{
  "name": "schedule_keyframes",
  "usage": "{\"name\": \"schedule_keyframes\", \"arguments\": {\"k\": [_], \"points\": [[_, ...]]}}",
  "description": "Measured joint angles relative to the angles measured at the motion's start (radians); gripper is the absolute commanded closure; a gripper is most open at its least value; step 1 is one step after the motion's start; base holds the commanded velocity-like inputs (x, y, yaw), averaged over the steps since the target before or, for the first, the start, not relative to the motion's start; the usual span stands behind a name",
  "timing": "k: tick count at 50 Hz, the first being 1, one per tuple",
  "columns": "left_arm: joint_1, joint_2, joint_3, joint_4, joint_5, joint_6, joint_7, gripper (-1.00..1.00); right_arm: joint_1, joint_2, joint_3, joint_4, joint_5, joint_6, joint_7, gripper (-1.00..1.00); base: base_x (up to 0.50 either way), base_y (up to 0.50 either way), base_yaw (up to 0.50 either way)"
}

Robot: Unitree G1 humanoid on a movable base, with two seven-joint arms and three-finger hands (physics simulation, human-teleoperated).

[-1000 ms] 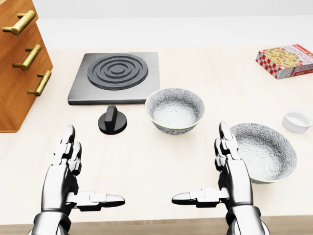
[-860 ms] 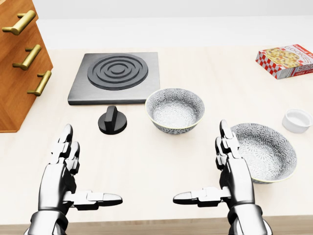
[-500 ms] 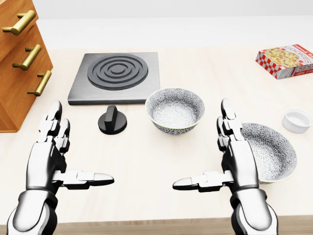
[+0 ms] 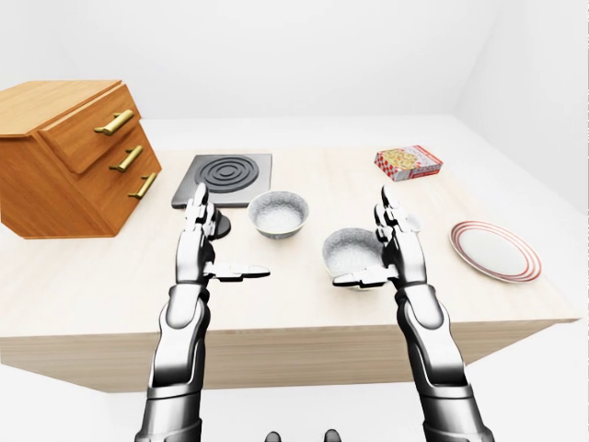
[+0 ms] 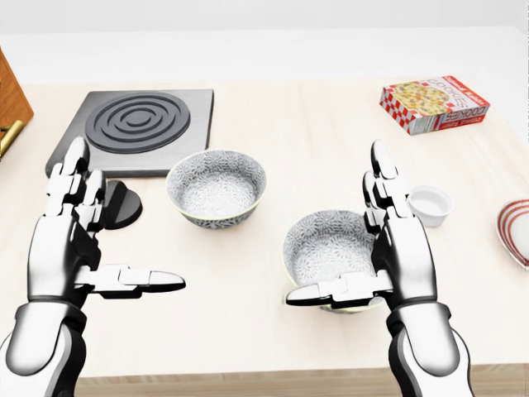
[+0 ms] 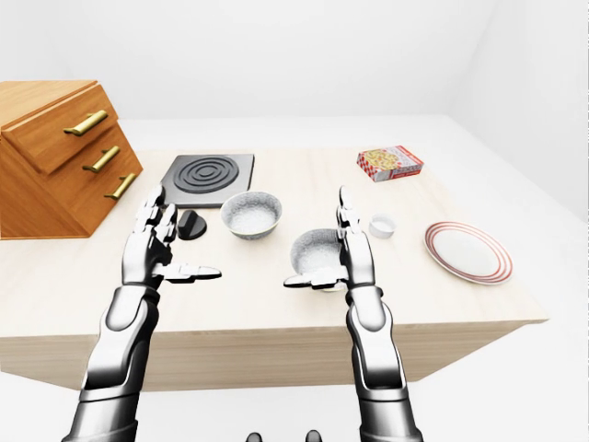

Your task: Pick the akita bowl from table center and place it on the plate.

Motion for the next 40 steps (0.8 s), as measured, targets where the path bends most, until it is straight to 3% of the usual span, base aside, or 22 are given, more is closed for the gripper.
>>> {"name": "schedule_keyframes", "arguments": {"k": [15,27,40], "points": [[-0.002,0.000,0.003,-0.004,-0.003,0.000,0.001,-1.00,-0.001,0.000,0.007,-0.008,-0.005,0.000,0.009,-1.00,0.01,-0.50,0.00],[-0.004,0.001,0.004,-0.003,-0.004,0.000,0.003,-1.00,0.002,-0.001,0.010,-0.011,-0.012,0.000,0.023,-1.00,0.20,-0.49,0.00],[-0.005,0.001,0.005,-0.003,-0.006,0.000,0.004,-1.00,0.010,-0.003,0.012,-0.006,-0.027,0.000,0.036,-1.00,0.11,-0.03,0.00]]}}
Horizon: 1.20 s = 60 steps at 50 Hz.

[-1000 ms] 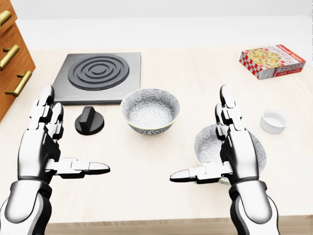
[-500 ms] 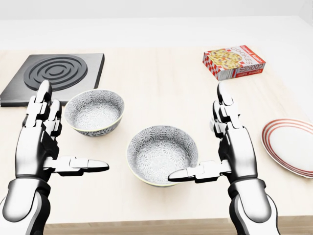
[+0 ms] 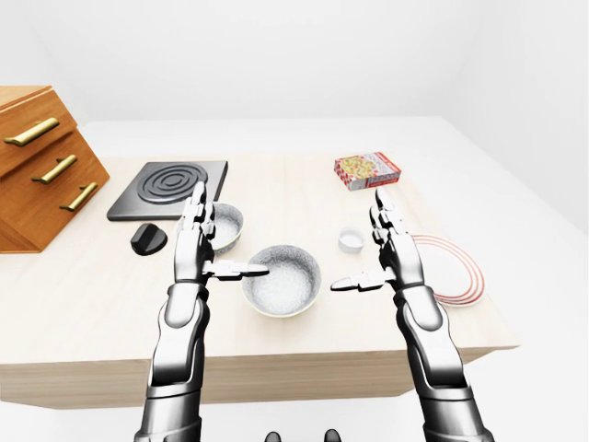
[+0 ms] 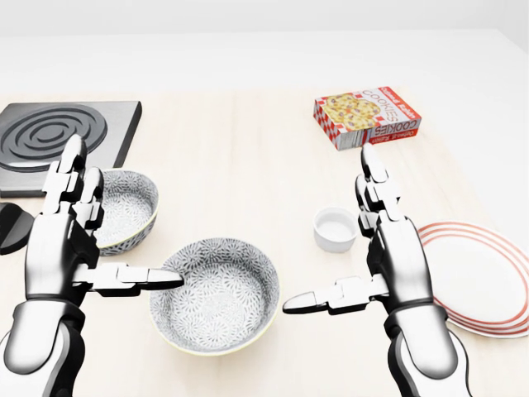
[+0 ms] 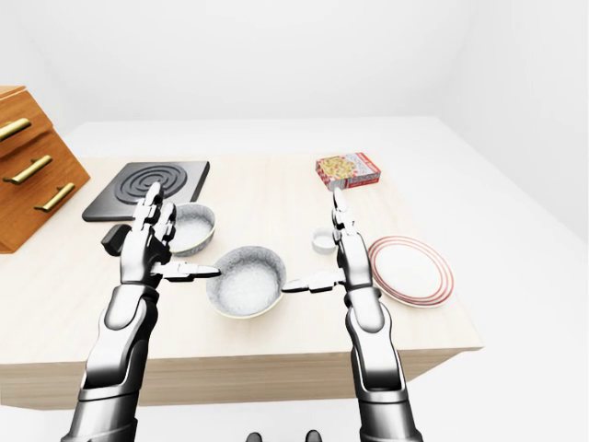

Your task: Pick the akita bowl from table center and place it on the plate.

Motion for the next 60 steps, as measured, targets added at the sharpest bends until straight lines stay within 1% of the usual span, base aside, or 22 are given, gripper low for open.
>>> {"name": "schedule_keyframes", "arguments": {"k": [18,24,29,35,37,40,42,51,60], "points": [[0.001,0.004,0.005,-0.004,-0.001,0.000,0.000,-1.00,0.006,0.001,0.004,0.009,-0.016,0.000,0.008,-1.00,0.00,0.00,0.00],[-0.008,0.014,0.017,0.003,-0.003,0.000,0.000,-1.00,0.013,0.002,0.006,0.008,-0.020,0.000,0.014,-1.00,0.00,0.00,0.00],[-0.043,0.042,0.028,0.040,0.026,0.000,0.004,-1.00,0.019,0.002,0.006,0.006,-0.020,0.000,0.019,-1.00,0.00,0.00,0.00],[-0.146,0.105,0.039,0.192,0.113,0.000,0.017,-1.00,0.022,0.002,0.005,0.006,-0.019,0.000,0.022,-1.00,0.00,0.00,0.00],[-0.185,0.126,0.039,0.257,0.148,-0.004,0.024,-1.00,0.021,0.002,0.004,0.007,-0.019,0.000,0.022,-1.00,0.00,0.00,0.00],[-0.247,0.158,0.035,0.367,0.206,-0.023,0.037,-1.00,0.020,0.002,0.004,0.009,-0.018,0.000,0.022,-1.00,0.00,0.00,0.00],[-0.288,0.178,0.031,0.442,0.244,-0.044,0.044,-1.00,0.019,0.002,0.003,0.010,-0.018,0.000,0.022,-1.00,0.00,0.00,0.00],[-0.454,0.248,-0.002,0.779,0.425,-0.174,0.102,-1.00,0.010,0.003,0.001,0.022,-0.010,0.000,0.018,-1.00,0.00,0.00,0.00],[-0.552,0.286,-0.041,1.023,0.590,-0.175,0.157,-1.00,-0.001,0.003,-0.001,0.041,-0.004,0.000,0.012,-1.00,0.00,0.00,0.00]]}}
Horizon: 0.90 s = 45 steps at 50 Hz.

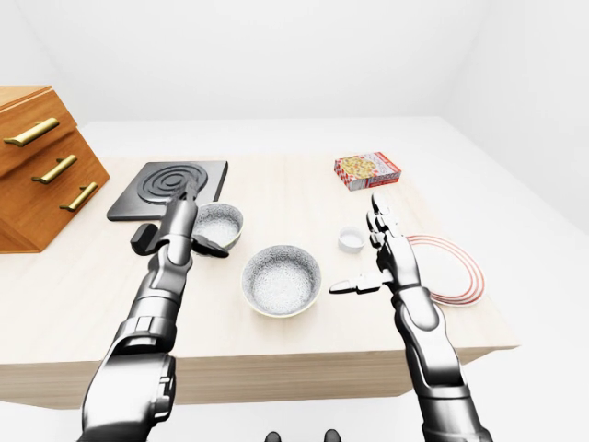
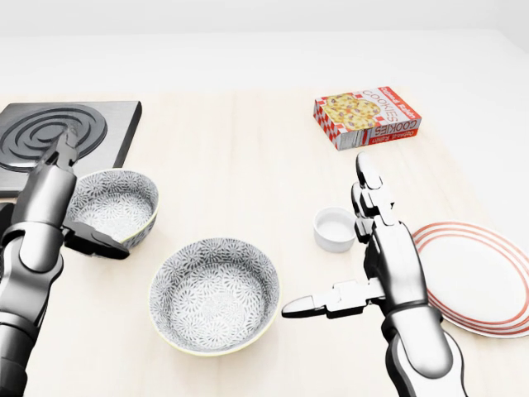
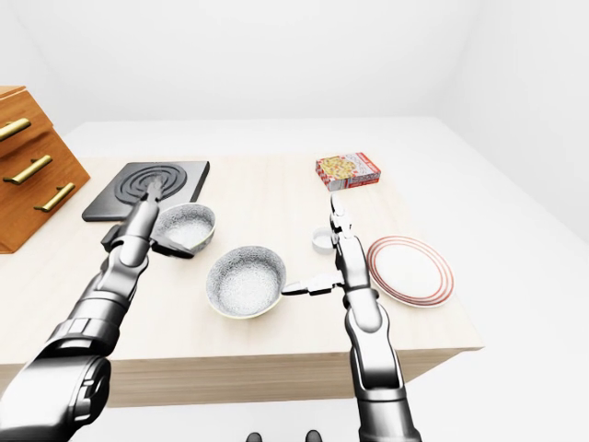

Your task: Pick the akita bowl from table center and place it on the plate.

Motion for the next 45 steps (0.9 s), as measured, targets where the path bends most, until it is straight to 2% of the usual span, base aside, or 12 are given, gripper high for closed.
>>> {"name": "schedule_keyframes", "arguments": {"k": [15,28,38,41,43,44,45], "points": [[-0.052,0.007,-0.045,0.217,0.160,0.000,0.051,-1.00,-0.007,0.000,0.002,0.014,0.000,0.000,-0.004,-1.00,0.00,0.00,0.00],[-0.064,-0.022,-0.109,0.312,0.353,0.000,0.151,-1.00,-0.002,0.000,0.002,0.019,0.002,0.000,-0.002,-1.00,0.00,0.00,0.00],[-0.074,-0.044,-0.126,0.368,0.447,0.000,0.178,-1.00,-0.003,0.000,0.000,0.030,0.008,0.000,0.000,-1.00,0.00,0.00,0.00],[-0.075,-0.049,-0.126,0.383,0.461,0.000,0.176,-0.80,-0.003,-0.001,-0.001,0.034,0.011,0.000,0.000,-1.00,0.00,0.00,0.00],[-0.075,-0.053,-0.127,0.391,0.470,0.000,0.176,-0.40,-0.002,-0.001,-0.002,0.035,0.012,0.000,0.001,-1.00,0.00,0.00,0.00],[-0.075,-0.056,-0.128,0.395,0.475,0.000,0.176,-0.33,-0.001,-0.001,-0.002,0.035,0.013,0.000,0.002,-1.00,0.00,0.00,0.00],[-0.075,-0.058,-0.129,0.399,0.479,0.000,0.176,-0.18,0.000,-0.001,-0.003,0.035,0.014,0.000,0.002,-1.00,0.00,0.00,0.00]]}}
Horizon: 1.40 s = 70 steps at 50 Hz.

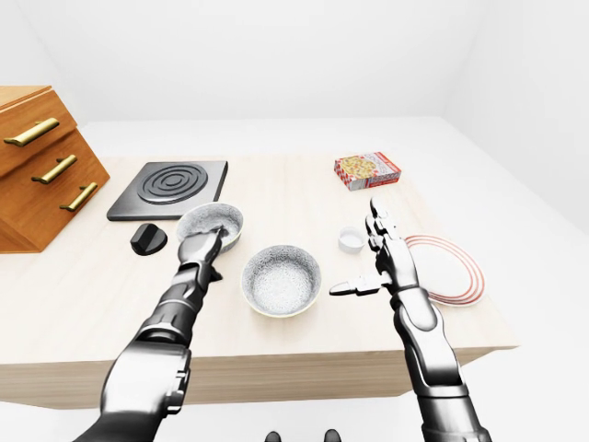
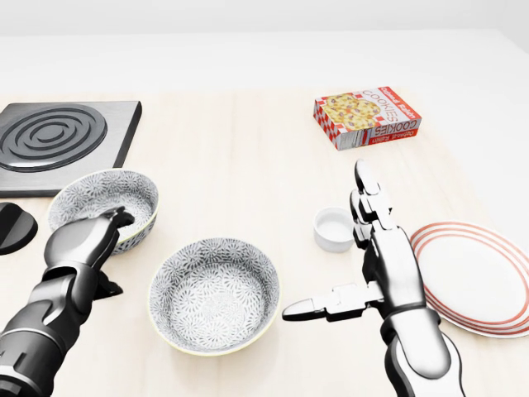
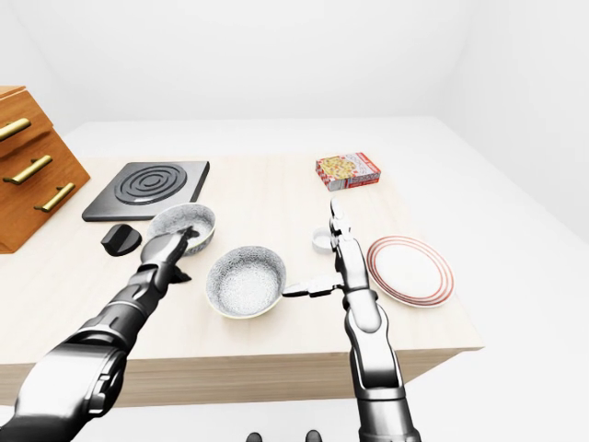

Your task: Pick the akita bowl from table center and place it on the plate.

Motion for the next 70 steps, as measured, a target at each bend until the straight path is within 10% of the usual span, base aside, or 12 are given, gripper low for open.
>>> {"name": "schedule_keyframes", "arguments": {"k": [3,4,34,50,70], "points": [[0.001,-0.006,0.000,0.009,0.011,0.000,0.000,0.11,0.002,-0.001,-0.001,0.000,0.002,0.000,0.001,-1.00,0.00,0.00,0.00],[0.001,-0.007,0.002,0.011,0.014,0.000,0.001,1.00,0.003,-0.001,-0.001,0.000,0.002,0.000,0.002,-1.00,0.00,0.00,0.00],[-0.009,0.007,0.011,-0.003,0.018,0.000,0.059,1.00,0.003,0.002,0.003,0.006,0.001,0.000,0.003,-1.00,0.00,0.00,0.00],[-0.059,0.101,0.040,-0.227,0.051,0.000,-0.075,1.00,0.003,0.000,0.005,-0.040,-0.007,0.000,0.004,-1.00,0.00,0.00,0.00],[0.028,0.098,0.098,-0.585,-0.022,0.000,-0.276,1.00,-0.215,-0.117,-0.039,-0.126,-0.149,0.000,0.141,-1.00,0.00,0.00,0.00]]}}
